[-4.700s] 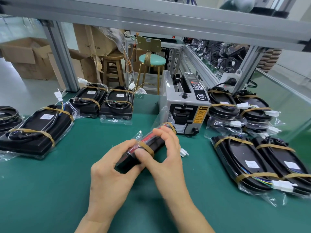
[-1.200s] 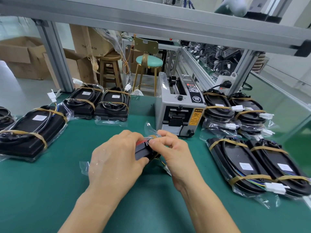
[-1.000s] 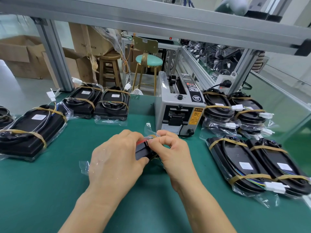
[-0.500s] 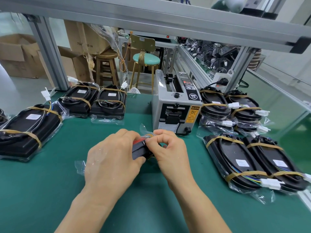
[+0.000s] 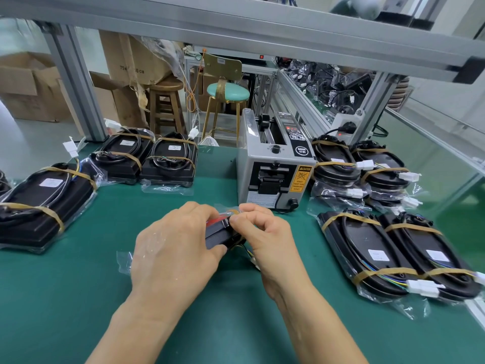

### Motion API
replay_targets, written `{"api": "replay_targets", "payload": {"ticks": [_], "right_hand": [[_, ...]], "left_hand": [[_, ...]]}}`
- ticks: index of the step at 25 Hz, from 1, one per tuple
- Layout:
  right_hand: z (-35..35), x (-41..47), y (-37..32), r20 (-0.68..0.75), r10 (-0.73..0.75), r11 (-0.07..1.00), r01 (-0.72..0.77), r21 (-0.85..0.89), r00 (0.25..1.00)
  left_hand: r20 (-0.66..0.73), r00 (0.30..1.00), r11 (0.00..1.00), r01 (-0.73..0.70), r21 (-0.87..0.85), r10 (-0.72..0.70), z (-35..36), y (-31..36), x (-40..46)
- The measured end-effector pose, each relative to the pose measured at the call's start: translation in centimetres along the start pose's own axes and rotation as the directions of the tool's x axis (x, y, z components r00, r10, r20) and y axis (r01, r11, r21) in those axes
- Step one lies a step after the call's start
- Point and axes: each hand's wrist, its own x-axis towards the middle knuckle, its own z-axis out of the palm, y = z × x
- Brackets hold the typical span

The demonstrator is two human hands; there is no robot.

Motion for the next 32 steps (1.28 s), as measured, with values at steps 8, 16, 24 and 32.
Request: {"api": "replay_targets", "payload": {"ticks": [8, 16, 24, 32], "right_hand": [[0.2, 0.0, 0.1, -0.031, -0.098, 0.975, 0.09, -0.202, 0.995], [0.6, 0.2, 0.9, -0.117, -0.032, 0.996, 0.022, -0.087, 0.993], [0.7, 0.5, 1.3, -0.004, 0.012, 1.0, -0.012, -0.029, 1.0], [-4.6, 0.5, 2.1, 0.11, 0.059, 0.994, -0.049, -0.094, 0.992]], "left_hand": [[-0.033, 0.999, 1.0, -0.028, 0.011, 0.028, 0.1, 0.1, -0.2], [-0.017, 1.0, 1.0, -0.007, -0.003, 0.007, 0.0, 0.0, -0.1], [-0.018, 0.999, 0.999, -0.046, -0.016, 0.046, -0.2, -0.1, 0.1], [-0.02, 0.999, 0.825, 0.012, -0.565, -0.029, -1.2, -3.6, 0.9]]}}
